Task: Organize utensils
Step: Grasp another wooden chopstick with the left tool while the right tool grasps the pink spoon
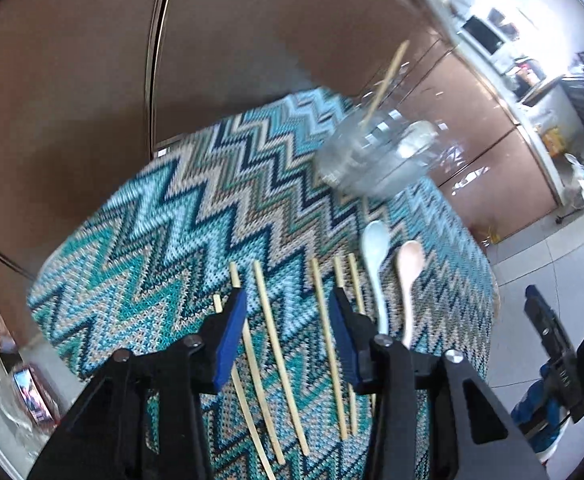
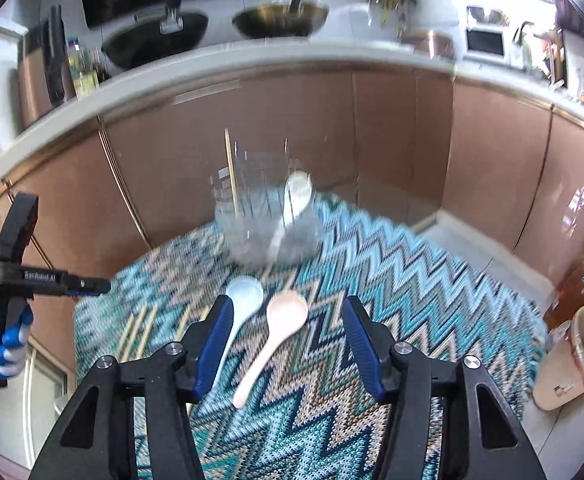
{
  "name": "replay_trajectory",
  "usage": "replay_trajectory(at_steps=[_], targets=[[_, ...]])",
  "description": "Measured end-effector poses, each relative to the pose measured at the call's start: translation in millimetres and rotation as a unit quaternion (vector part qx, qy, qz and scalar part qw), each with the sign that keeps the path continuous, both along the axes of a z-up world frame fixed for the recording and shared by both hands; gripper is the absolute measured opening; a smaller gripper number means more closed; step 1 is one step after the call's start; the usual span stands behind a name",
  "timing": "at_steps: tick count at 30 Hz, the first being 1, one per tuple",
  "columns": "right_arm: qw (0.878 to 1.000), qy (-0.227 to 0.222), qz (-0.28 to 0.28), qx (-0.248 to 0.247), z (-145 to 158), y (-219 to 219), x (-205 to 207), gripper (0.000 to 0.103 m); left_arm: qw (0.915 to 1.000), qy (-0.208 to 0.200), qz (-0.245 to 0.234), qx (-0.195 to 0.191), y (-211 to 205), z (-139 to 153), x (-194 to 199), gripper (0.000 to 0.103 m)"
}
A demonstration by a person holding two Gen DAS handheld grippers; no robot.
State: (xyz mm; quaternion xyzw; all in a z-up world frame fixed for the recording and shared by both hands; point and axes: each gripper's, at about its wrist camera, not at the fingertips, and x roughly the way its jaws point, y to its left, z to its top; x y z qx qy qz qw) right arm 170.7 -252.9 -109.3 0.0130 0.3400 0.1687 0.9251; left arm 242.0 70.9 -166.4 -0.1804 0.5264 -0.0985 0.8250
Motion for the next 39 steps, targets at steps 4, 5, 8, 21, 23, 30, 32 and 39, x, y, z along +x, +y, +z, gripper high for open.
replay_trajectory(at_steps=[4, 5, 8, 21, 23, 30, 32, 39], targets=[[0.999, 0.044, 0.018, 0.014, -30, 2, 22, 0.042, 0.9996, 0.028, 0.006, -0.003, 2, -20, 17, 0.027], [0.998, 0.052, 0.021, 0.018, -35, 2, 27, 0.041, 0.9994, 0.033, 0.007, -0.002, 2, -23, 21, 0.025], [0.997, 0.072, 0.027, 0.024, -48, 3, 41, 0.04, 0.9982, 0.058, 0.01, 0.007, 2, -38, 32, 0.023], [0.991, 0.115, 0.048, 0.039, -80, -1, 78, 0.037, 0.9931, 0.107, 0.034, 0.032, 5, -71, 56, 0.014], [0.99, 0.12, 0.053, 0.045, -84, -2, 83, 0.036, 0.9923, 0.112, 0.037, 0.037, 4, -74, 58, 0.012], [0.983, 0.151, 0.081, 0.067, -97, -5, 108, 0.03, 0.9905, 0.122, 0.045, 0.044, 2, -81, 64, 0.008], [0.98, 0.16, 0.091, 0.072, -100, -6, 117, 0.027, 0.9901, 0.124, 0.05, 0.043, 2, -82, 64, 0.007], [0.971, 0.186, 0.129, 0.074, -113, 2, 142, 0.023, 0.9893, 0.126, 0.056, 0.049, -1, -85, 68, 0.006]])
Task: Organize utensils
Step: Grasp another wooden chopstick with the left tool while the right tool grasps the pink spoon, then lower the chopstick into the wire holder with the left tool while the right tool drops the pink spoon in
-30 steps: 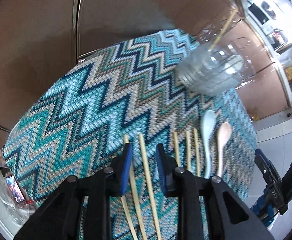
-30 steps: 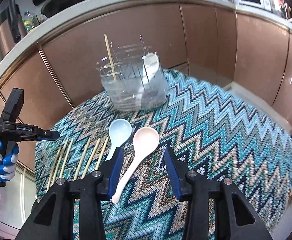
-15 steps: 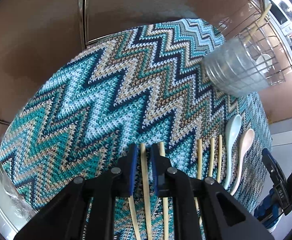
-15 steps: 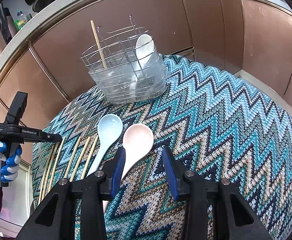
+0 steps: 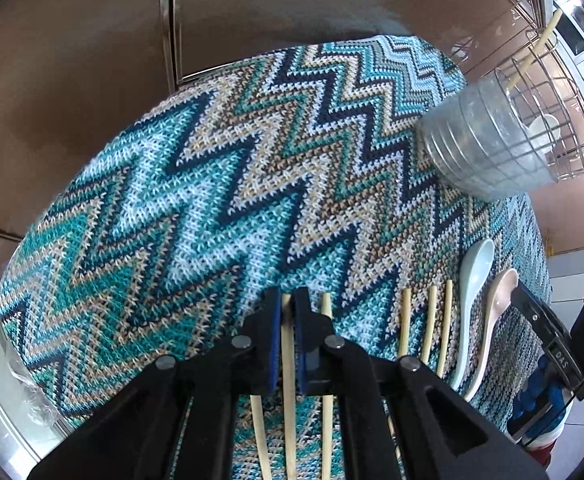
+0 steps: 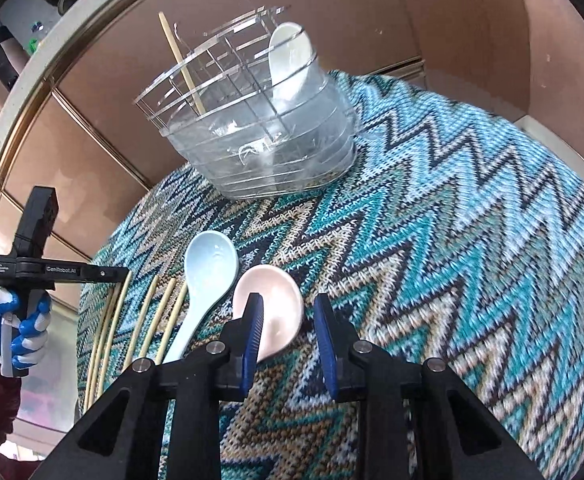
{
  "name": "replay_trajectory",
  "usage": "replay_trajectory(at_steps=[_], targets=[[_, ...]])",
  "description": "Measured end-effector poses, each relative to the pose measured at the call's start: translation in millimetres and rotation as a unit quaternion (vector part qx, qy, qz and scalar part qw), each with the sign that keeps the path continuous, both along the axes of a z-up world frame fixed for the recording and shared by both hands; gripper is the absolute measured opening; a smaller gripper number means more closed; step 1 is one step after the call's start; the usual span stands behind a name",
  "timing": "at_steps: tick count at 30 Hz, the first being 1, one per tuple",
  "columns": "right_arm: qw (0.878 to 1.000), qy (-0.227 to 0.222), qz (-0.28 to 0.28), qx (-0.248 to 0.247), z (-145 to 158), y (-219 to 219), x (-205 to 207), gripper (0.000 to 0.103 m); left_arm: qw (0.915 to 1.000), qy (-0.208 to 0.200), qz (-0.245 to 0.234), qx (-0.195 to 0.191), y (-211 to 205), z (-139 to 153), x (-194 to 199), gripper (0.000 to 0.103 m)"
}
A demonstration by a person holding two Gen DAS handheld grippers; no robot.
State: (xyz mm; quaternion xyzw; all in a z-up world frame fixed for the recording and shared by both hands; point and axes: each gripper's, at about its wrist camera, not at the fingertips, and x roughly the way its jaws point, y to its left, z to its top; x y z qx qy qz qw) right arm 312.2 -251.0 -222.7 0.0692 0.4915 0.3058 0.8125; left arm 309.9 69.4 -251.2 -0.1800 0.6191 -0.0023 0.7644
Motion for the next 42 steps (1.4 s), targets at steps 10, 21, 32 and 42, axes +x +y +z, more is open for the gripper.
replay_trajectory(at_steps=[10, 21, 32, 42], targets=[[0.998, -0.008, 0.046, -0.031, -7, 16, 8, 0.008, 0.9999, -0.006, 0.011, 0.001, -2, 0, 0, 0.004], [0.996, -0.072, 0.007, -0.049, 28, 0, -30, 0.007, 0.9986, -0.051, 0.011, -0.009, 0, 27, -24, 0.004], [0.988, -0.126, -0.049, -0.069, 77, -18, -91, 0.007, 0.9891, -0.145, 0.018, -0.021, -2, 80, -70, 0.004], [0.978, -0.157, -0.097, -0.095, 113, -19, -148, 0.007, 0.9736, -0.226, 0.024, -0.022, -8, 120, -112, 0.004]])
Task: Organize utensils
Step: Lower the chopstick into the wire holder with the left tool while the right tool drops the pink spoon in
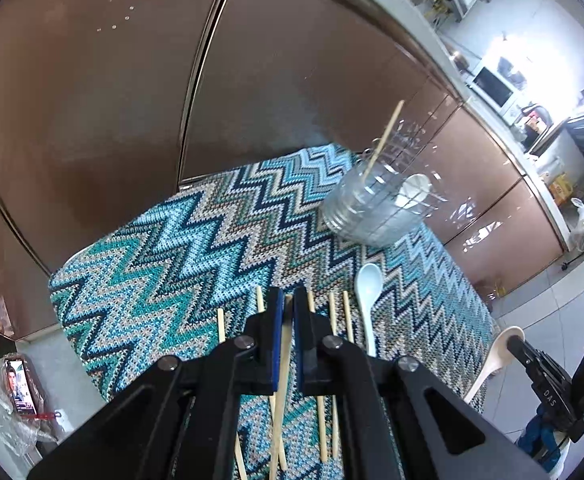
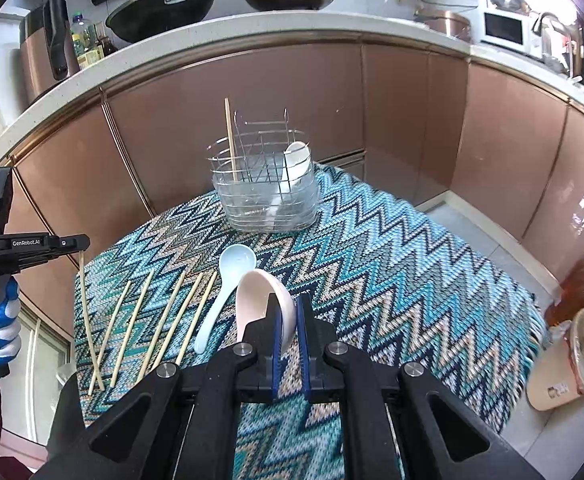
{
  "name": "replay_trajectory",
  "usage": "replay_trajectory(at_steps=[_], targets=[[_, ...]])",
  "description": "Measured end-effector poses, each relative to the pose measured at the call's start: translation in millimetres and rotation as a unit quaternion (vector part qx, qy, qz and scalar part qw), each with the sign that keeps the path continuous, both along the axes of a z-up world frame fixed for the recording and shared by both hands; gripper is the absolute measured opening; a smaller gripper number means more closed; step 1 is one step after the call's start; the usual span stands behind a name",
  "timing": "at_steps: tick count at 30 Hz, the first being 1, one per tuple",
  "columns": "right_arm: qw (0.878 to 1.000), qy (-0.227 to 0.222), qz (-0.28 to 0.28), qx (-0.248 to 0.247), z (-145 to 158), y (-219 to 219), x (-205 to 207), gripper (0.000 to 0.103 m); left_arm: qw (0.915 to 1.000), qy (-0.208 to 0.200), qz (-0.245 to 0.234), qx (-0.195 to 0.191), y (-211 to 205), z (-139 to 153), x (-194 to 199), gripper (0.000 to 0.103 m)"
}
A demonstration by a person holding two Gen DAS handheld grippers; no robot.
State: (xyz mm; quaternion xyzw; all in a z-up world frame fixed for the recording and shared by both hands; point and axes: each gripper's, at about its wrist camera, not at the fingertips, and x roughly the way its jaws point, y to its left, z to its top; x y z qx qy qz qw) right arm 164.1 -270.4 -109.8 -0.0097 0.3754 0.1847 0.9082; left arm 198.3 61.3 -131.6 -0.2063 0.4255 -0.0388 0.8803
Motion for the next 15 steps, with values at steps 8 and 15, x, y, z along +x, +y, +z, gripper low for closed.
replay_trajectory(at_steps=[8, 15], targets=[[0.999, -0.025, -0.027, -0.003, 22, -1, -33, 0.007, 0.9993, -0.036, -0.003, -0.008, 6, 26, -24, 0.004], [0.998, -0.042, -0.041, -0.002, 35, -2, -41, 0.007, 0.9979, -0.062, -0.003, -0.021, 9, 48, -32, 0.004]])
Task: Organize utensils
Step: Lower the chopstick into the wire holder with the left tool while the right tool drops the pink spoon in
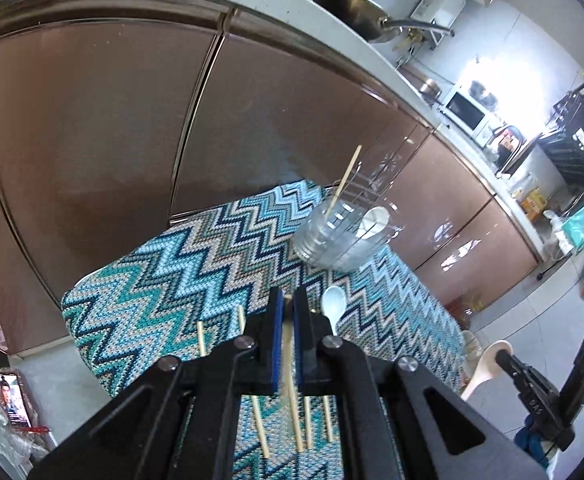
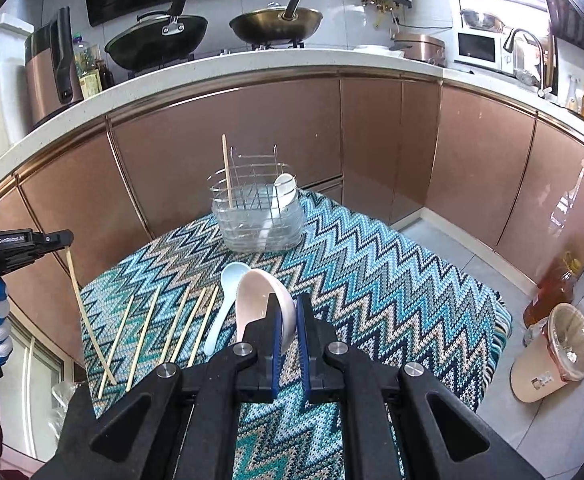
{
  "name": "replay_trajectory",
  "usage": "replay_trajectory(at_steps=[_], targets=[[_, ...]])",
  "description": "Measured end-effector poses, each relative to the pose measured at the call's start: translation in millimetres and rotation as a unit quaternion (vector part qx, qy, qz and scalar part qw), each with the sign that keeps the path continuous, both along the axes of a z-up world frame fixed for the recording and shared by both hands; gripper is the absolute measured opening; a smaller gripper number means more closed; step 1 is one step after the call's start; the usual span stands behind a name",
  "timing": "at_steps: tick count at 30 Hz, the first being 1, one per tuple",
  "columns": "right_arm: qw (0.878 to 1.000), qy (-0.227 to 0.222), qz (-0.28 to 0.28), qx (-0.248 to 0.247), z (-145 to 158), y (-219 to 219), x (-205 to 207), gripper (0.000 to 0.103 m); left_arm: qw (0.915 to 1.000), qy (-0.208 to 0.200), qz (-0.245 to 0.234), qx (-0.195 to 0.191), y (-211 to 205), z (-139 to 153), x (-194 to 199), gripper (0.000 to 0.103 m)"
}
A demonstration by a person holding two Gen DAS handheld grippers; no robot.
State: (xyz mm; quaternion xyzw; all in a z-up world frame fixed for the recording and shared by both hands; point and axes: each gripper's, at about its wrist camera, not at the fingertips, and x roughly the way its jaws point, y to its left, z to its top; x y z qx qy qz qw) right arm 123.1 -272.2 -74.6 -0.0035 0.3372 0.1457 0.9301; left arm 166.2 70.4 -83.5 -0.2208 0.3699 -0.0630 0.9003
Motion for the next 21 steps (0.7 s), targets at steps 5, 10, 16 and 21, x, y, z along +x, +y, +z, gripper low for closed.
replay_trajectory(at_steps=[5, 10, 16, 21], targets=[[1.0, -0.012, -0.004, 0.003, 8, 2, 4, 0.007, 0.9999, -0.012, -0.001, -0.006, 2, 9, 4, 0.004], [1.0, -0.016, -0.006, 0.004, 11, 5, 12, 0.007, 0.9997, -0.009, -0.011, -0.02, 8, 10, 10, 0.004], [1.0, -0.019, -0.003, 0.012, 12, 5, 22, 0.007, 0.9989, -0.017, -0.023, -0.037, 13, 18, 22, 0.004], [0.999, -0.028, -0.001, 0.027, 14, 7, 38, 0.007, 0.9979, -0.047, -0.027, -0.037, 6, 36, 36, 0.004]])
